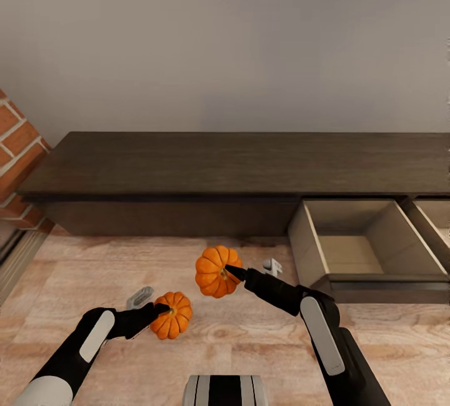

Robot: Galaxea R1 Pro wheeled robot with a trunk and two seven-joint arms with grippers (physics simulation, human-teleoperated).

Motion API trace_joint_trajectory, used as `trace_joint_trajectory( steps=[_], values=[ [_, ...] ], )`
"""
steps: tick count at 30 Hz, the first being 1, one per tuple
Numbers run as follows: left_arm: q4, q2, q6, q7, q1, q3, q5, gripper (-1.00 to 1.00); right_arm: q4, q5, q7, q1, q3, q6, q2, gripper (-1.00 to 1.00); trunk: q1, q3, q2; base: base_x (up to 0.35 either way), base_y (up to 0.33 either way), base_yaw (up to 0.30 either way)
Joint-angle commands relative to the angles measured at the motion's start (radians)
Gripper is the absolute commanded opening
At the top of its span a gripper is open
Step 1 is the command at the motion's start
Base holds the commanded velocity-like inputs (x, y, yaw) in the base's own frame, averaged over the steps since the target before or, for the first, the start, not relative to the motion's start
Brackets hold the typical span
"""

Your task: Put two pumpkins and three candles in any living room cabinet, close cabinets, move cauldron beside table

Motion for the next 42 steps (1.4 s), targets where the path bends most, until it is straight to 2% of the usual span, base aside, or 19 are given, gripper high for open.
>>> trace_joint_trajectory(
  steps=[1, 5, 14, 15, 17, 20, 28, 42],
  values=[
    [-0.003, 0.004, 0.009, 0.0, 0.0, 0.022, 0.004, -1.0, 0.003, -0.001, -0.001, 0.0, 0.0, 0.0, 0.0, -1.0, 0.0, 0.004, 0.0, -0.04, 0.0, 0.0],
    [-0.006, 0.009, 0.038, 0.0, 0.0, 0.071, 0.004, -1.0, 0.013, -0.001, -0.004, 0.001, 0.0, 0.0, 0.0, -1.0, -0.002, 0.019, 0.001, -0.075, 0.0, 0.0],
    [-0.007, 0.016, 0.071, -0.002, 0.0, 0.094, 0.006, -1.0, 0.053, -0.003, -0.01, 0.001, 0.001, 0.001, 0.002, -1.0, -0.006, 0.054, 0.003, -0.151, 0.0, 0.0],
    [-0.007, 0.015, 0.08, -0.002, 0.0, 0.125, 0.006, -1.0, 0.053, -0.003, -0.012, 0.001, 0.002, 0.001, 0.002, -1.0, -0.007, 0.058, 0.004, -0.162, 0.0, 0.0],
    [-0.007, 0.015, 0.101, -0.002, 0.0, 0.166, 0.006, -1.0, 0.053, -0.004, -0.014, 0.001, 0.002, 0.003, 0.002, -1.0, -0.008, 0.066, 0.004, -0.085, 0.0, 0.0],
    [-0.007, 0.014, 0.133, -0.001, 0.0, 0.211, 0.004, -1.0, 0.055, -0.002, -0.016, -0.004, -0.001, 0.029, 0.0, -1.0, -0.009, 0.077, 0.005, -0.025, 0.0, 0.0],
    [-0.007, 0.015, 0.139, 0.0, 0.0, 0.215, 0.004, -1.0, 0.055, -0.002, -0.044, -0.005, -0.005, 0.039, 0.0, -1.0, -0.013, 0.108, 0.007, -0.001, 0.0, 0.0],
    [-0.007, 0.013, 0.138, 0.0, 0.0, 0.216, 0.004, -1.0, 0.075, -0.002, -0.047, -0.008, -0.007, 0.041, 0.0, -1.0, -0.019, 0.162, 0.01, 0.0, 0.0, 0.0]
  ],
)
